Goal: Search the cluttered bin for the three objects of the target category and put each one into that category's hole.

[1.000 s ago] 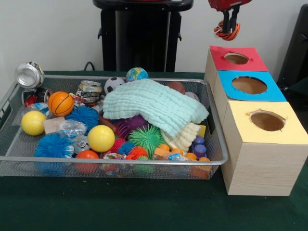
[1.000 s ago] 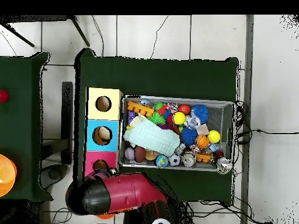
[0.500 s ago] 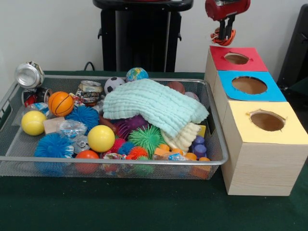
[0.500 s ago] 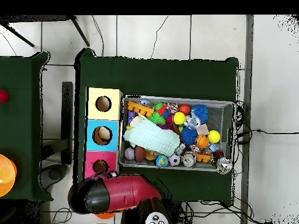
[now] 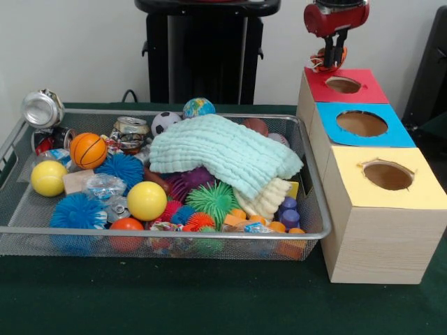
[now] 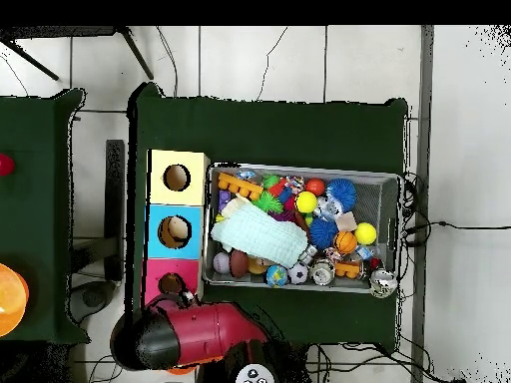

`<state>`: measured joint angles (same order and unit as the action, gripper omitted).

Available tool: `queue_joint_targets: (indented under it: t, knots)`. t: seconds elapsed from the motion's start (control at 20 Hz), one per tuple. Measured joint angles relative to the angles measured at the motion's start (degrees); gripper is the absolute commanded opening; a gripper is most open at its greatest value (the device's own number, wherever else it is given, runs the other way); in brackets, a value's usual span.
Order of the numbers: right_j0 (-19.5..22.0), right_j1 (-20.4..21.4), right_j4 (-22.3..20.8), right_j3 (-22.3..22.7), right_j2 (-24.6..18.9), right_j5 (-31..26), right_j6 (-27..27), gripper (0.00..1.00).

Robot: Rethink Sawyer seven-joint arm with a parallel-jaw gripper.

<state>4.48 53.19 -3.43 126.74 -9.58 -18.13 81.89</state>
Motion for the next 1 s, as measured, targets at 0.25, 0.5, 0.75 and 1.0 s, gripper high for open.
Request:
queue_joint_targets:
  t: [0.25,0.5,0.75,1.0]
  knots:
    - [-0.44,-0.02,0.33,-0.01,0.51,0.14,0.34,0.00]
    - [-0.51,-0.76,0.42,-0.02,1.12,0.72,0.35,0.00]
    - [-0.94,-2.28,0.48,-0.03,1.95,3.28,0.35,0.00]
    - [-3.01,-3.80,0.76,-0.02,3.58,8.20,0.44,0.00]
